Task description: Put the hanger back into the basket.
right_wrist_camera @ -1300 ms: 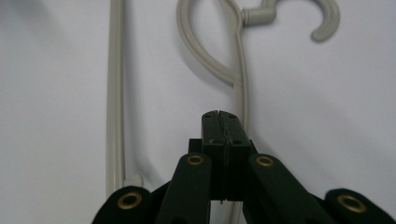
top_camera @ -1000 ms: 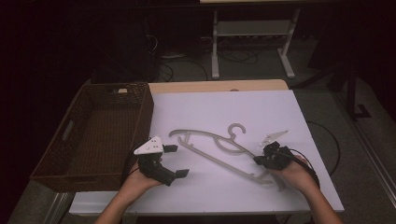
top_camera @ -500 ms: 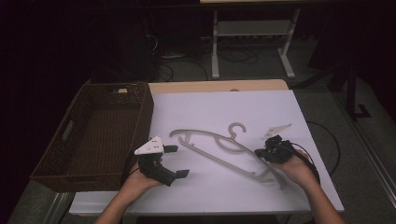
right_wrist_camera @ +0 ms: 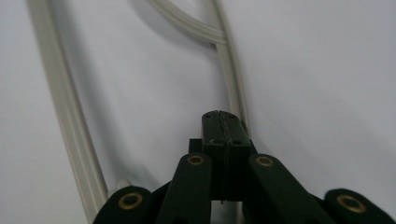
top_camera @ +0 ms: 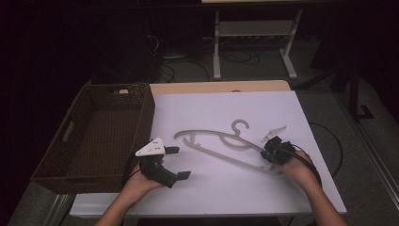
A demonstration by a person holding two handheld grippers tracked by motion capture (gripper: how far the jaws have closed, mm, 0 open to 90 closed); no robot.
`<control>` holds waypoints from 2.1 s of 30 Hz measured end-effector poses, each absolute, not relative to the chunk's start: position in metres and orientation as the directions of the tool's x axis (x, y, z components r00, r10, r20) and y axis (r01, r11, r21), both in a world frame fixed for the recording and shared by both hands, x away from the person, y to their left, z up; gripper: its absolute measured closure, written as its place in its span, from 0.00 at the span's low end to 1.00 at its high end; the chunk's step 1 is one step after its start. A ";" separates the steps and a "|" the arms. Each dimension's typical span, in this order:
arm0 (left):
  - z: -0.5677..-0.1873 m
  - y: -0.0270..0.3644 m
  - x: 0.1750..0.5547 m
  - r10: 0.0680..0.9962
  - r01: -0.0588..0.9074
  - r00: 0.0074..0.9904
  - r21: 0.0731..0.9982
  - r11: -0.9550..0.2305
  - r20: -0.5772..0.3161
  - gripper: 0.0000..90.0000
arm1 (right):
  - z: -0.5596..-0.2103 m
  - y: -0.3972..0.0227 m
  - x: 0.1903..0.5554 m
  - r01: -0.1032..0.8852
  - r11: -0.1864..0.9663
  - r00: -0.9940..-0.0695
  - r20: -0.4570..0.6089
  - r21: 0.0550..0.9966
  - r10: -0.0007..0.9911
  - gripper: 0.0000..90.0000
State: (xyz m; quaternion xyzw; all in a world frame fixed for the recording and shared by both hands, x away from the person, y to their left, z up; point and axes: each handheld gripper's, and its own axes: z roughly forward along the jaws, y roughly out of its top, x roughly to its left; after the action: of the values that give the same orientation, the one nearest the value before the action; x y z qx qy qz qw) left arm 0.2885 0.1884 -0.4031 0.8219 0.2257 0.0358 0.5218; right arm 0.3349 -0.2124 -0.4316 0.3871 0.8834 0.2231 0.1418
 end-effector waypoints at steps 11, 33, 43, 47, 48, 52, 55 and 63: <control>-0.404 0.189 0.289 0.408 0.334 0.896 0.873 -0.355 -0.177 0.00 | -0.426 -0.221 0.372 0.633 0.519 -0.615 -0.035 0.574 0.788 0.99; -0.406 0.189 0.289 0.407 0.333 0.896 0.872 -0.359 -0.175 0.00 | -0.434 -0.102 0.388 0.507 0.613 -0.803 0.075 0.606 0.591 0.99; -0.406 0.190 0.289 0.415 0.341 0.891 0.873 -0.348 -0.182 0.00 | -0.433 -0.103 0.364 0.483 0.637 -0.846 0.133 0.601 0.516 0.99; -0.406 0.191 0.289 0.417 0.341 0.890 0.874 -0.346 -0.182 0.00 | -0.433 -0.104 0.350 0.450 0.666 -0.871 0.128 0.595 0.474 0.99; -0.406 0.191 0.289 0.418 0.343 0.890 0.874 -0.344 -0.184 0.00 | -0.433 -0.105 0.346 0.444 0.670 -0.876 0.132 0.595 0.464 0.99; -0.406 0.191 0.290 0.418 0.341 0.891 0.872 -0.351 -0.180 0.00 | -0.434 -0.108 0.328 0.416 0.691 -0.896 0.137 0.591 0.422 0.99; -0.405 0.191 0.290 0.417 0.339 0.891 0.873 -0.352 -0.178 0.00 | -0.434 -0.111 0.317 0.397 0.701 -0.906 0.132 0.592 0.401 0.99; -0.407 0.183 0.301 0.430 0.342 0.886 0.870 -0.355 -0.173 0.00 | -0.422 -0.123 0.308 0.443 0.618 -0.867 0.136 0.650 0.479 0.88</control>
State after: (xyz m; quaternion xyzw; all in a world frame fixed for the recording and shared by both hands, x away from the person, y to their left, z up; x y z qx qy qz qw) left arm 0.3007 0.1825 -0.4065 0.8220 0.2346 0.0425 0.5172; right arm 0.3078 -0.1225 -0.4222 0.2564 0.8991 0.3540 0.0254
